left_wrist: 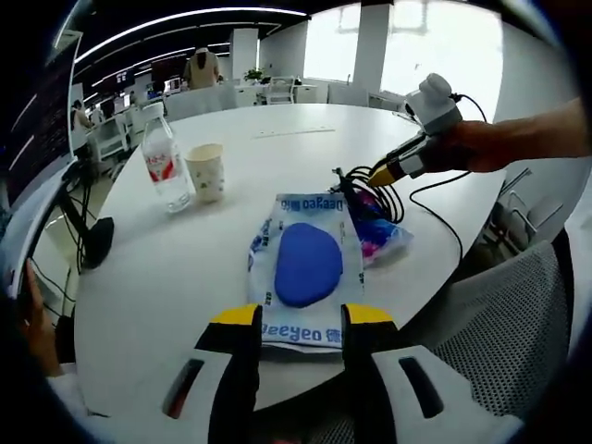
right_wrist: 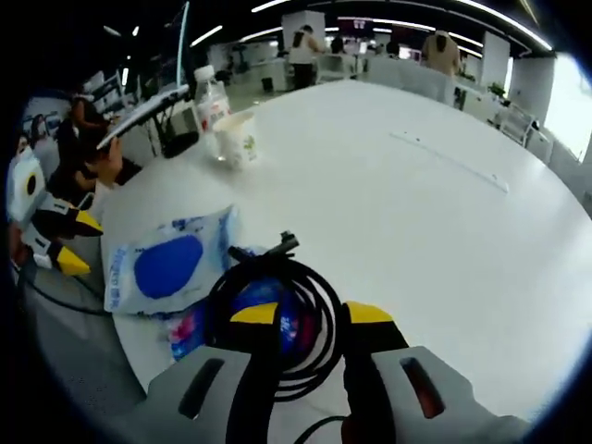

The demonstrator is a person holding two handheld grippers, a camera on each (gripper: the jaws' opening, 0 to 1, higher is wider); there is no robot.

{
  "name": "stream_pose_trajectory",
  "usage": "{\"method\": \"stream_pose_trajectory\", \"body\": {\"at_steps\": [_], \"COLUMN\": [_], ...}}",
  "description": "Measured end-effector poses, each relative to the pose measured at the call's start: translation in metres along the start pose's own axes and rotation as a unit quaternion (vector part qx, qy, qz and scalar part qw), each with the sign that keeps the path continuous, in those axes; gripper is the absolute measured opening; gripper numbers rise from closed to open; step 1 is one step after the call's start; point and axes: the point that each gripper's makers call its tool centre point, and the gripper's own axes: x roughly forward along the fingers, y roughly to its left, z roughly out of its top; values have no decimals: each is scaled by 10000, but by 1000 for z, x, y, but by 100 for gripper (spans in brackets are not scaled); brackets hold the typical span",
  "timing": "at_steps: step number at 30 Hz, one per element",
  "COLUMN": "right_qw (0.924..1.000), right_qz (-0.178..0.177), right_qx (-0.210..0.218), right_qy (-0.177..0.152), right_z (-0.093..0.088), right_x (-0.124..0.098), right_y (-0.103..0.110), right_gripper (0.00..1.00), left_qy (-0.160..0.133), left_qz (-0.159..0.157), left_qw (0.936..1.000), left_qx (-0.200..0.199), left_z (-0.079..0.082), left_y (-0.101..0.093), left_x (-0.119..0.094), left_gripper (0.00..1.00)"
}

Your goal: Arrange the tabletop items into an orderly group along one side of the table until the central work area is clear of visible clutter.

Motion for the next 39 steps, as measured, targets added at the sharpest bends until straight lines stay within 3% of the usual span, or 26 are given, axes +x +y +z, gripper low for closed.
{"method": "stream_pose_trajectory", "body": {"at_steps": [16,27,39], "right_qw": [9994,9989,9987], "right_qz": [-148,-282,-388], "right_qx": [-273,-221,-245], "right_qy": [182,300,222], "right_z": [-4,-11,-11], "right_x": [14,25,21], "right_y": [0,-10,-10], "right_gripper": [28,24,19], "left_qy": [52,48,28], "left_qz": [-32,-32,9], "left_qw": [10000,10000,10000], "left_qx": [65,62,4], "left_z": [-1,-1,-1], "left_y": [-2,-2,0], "left_x": [2,3,3], "left_gripper": [33,33,33]}}
